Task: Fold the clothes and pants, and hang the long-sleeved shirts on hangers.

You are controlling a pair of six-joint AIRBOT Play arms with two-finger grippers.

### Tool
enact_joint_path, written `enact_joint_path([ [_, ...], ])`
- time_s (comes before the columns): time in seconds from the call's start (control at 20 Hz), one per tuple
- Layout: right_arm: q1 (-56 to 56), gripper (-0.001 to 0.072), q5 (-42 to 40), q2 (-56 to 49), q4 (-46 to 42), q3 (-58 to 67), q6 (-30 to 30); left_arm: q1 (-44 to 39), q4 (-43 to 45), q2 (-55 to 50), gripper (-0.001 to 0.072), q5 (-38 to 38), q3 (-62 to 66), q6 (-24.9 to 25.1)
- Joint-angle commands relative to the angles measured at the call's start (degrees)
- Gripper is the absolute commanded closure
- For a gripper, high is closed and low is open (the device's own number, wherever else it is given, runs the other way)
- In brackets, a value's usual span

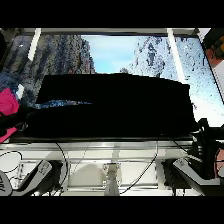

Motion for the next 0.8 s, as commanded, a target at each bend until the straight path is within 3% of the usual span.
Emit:
enact_joint_path([
  [0.0, -0.61, 0.0265, -0.33, -4.11, 0.79, -1.20, 1.66, 3.91, -3.67, 1.62, 0.0329, -2.14, -3.08, -0.39],
  [0.2, -0.61, 0.0266, -4.92, -12.37, 8.52, -1.09, -2.27, 4.72, -3.54, 1.62, 0.0328, -7.23, -3.08, -0.50],
  [0.35, -0.59, 0.0272, -8.74, -15.56, 9.51, -1.09, -3.61, 7.08, -2.43, 1.62, 0.0328, -9.14, -3.08, -0.52],
  [0.4, -0.59, 0.0299, -9.31, -15.80, 9.70, -1.09, -4.70, 8.22, -0.70, 1.62, 0.0328, -9.84, -3.08, -1.11],
  [0.5, -0.59, 0.0607, -9.40, -15.72, 9.68, -1.09, -5.75, 10.29, 4.79, 1.62, 0.0312, -10.91, -3.08, -2.93],
  [0.75, -0.59, 0.0614, -8.48, -15.72, 11.91, -1.09, -7.78, 11.98, 14.69, -0.42, 0.0202, -13.62, -3.15, -2.84],
])
